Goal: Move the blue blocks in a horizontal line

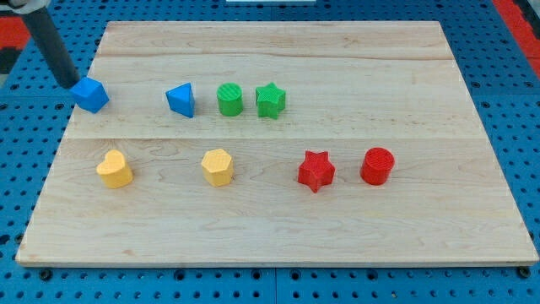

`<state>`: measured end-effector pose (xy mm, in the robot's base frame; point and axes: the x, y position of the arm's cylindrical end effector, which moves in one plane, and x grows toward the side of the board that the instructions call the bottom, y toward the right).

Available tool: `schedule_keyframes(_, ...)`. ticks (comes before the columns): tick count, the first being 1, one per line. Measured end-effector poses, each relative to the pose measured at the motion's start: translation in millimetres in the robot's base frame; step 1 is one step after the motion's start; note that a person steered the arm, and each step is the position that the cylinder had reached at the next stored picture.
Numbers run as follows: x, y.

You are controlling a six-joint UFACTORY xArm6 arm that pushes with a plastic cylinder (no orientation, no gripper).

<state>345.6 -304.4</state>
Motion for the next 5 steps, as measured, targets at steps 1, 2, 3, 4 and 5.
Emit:
schedule_keyframes(1,14.4,2.2)
schedule_keyframes(2,16.6,22.4)
schedule_keyframes(3,17.0,37.0)
schedule_keyframes(4,17.0,44.1)
schedule_keyframes(5,7.4,40.4)
